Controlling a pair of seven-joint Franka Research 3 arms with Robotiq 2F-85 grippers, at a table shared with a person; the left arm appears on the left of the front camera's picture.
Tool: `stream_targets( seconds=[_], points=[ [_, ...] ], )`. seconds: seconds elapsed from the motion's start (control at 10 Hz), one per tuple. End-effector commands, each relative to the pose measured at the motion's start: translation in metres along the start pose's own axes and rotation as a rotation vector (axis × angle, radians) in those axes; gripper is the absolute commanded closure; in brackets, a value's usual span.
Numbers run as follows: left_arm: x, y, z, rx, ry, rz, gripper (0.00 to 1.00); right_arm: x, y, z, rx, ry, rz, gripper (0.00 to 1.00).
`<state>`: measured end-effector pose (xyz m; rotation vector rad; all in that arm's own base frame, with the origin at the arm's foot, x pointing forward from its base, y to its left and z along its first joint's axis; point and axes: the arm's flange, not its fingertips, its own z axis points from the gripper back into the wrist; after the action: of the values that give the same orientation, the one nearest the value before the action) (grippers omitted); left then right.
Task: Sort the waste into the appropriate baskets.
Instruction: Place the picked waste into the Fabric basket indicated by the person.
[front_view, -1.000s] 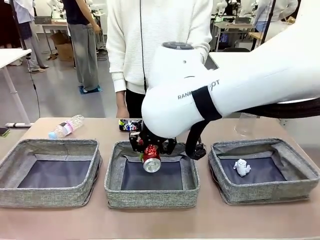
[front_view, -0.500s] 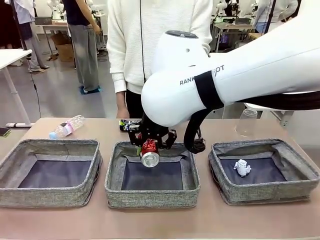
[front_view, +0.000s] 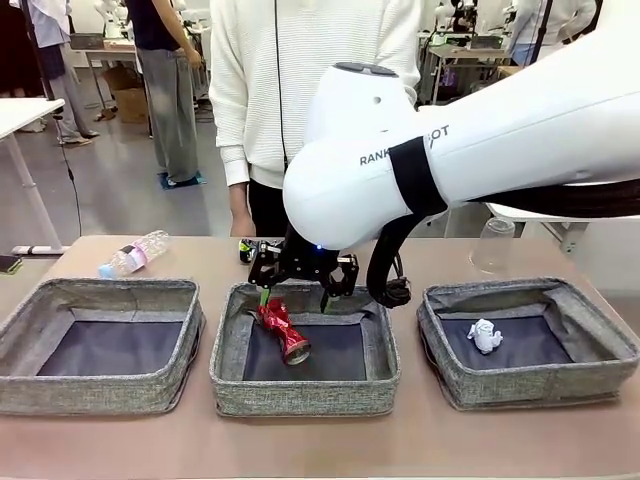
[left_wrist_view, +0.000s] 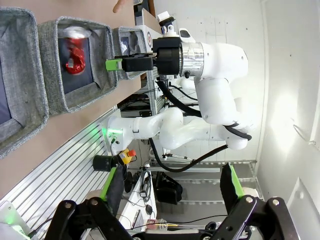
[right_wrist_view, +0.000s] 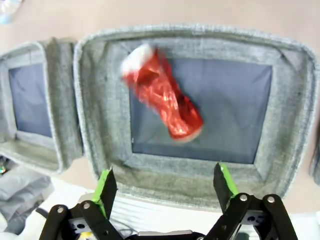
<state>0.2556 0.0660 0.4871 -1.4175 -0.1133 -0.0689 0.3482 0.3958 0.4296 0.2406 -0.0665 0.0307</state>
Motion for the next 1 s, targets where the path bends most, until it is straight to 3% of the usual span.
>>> stream_targets(
  seconds=[0.0, 0.2, 0.4, 0.5, 0.6, 0.7, 0.9],
  points=[
    [-0.002, -0.002, -0.002, -0.018, -0.006, -0.002, 0.0, 0.0, -0.003, 0.004, 0.022, 0.032, 0.022, 0.0],
    [-0.002, -0.002, -0.002, -0.018, -0.006, -0.002, 0.0, 0.001, -0.004, 0.005, 0.036, 0.047, 0.017, 0.0],
    [-0.002, -0.002, -0.002, -0.018, -0.006, -0.002, 0.0, 0.002, -0.007, 0.014, 0.126, 0.098, 0.022, 0.0],
    [-0.002, -0.002, -0.002, -0.018, -0.006, -0.002, 0.0, 0.003, -0.016, 0.036, 0.281, 0.178, 0.011, 0.0],
    [-0.002, -0.002, -0.002, -0.018, -0.006, -0.002, 0.0, 0.006, -0.046, 0.075, 0.553, 0.263, -0.05, 0.0],
    [-0.002, -0.002, -0.002, -0.018, -0.006, -0.002, 0.0, 0.004, -0.084, 0.109, 0.774, 0.279, -0.067, 0.0],
    [-0.002, -0.002, -0.002, -0.018, -0.006, -0.002, 0.0, -0.007, -0.167, 0.14, 0.918, 0.259, -0.271, 0.0]
  ],
)
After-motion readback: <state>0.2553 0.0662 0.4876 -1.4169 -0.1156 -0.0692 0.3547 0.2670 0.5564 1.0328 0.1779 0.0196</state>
